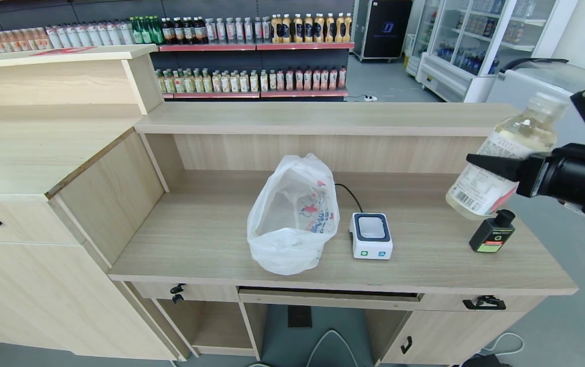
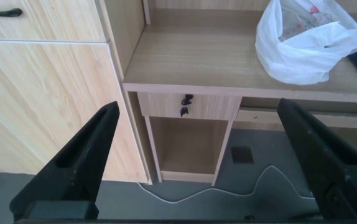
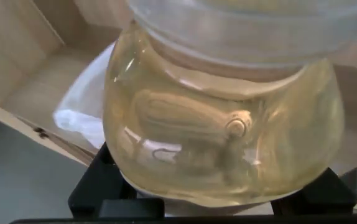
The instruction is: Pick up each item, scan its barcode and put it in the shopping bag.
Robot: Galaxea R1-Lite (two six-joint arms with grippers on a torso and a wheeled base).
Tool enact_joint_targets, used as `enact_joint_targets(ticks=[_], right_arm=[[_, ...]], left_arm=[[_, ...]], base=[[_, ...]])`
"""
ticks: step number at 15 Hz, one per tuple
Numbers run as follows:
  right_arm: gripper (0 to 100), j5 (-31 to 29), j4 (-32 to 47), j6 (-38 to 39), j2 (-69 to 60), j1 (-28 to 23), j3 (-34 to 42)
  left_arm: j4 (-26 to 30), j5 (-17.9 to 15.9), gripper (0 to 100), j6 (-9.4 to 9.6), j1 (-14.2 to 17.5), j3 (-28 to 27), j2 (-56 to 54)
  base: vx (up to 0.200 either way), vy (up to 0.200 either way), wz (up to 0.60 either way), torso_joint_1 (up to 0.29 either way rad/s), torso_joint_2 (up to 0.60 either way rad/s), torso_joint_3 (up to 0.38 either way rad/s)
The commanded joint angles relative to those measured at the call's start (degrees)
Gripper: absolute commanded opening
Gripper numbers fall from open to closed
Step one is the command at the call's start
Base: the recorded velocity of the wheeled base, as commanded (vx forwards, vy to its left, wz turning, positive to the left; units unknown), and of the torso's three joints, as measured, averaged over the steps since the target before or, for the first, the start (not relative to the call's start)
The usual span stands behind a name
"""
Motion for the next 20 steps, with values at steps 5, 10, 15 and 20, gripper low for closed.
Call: enact_joint_targets(ticks=[5,10,15,20], right_arm=[[0,-0.38,-0.95,-19.07,7.93,-8.41,0.44],[0,-0.38,-0.86,-25.92,8.99,-11.4,0.62],[0,-0.38,-2.53,-34.62,10.13,-13.86,0.62],[0,-2.32,-6.75,-39.99,12.15,-14.48,1.5]], left_arm=[[0.0,0.04,100,0.06,0.02,0.0,-0.02],[0.0,0.04,100,-0.03,0.02,0.0,-0.02],[0.0,0.04,100,-0.03,0.02,0.0,-0.02],[0.0,0.04,100,-0.03,0.02,0.0,-0.02]], base=[[0.0,0.0,0.0,0.0,0.0,0.0],[0.0,0.0,0.0,0.0,0.0,0.0],[0.0,0.0,0.0,0.0,0.0,0.0],[0.0,0.0,0.36,0.001,0.0,0.0]])
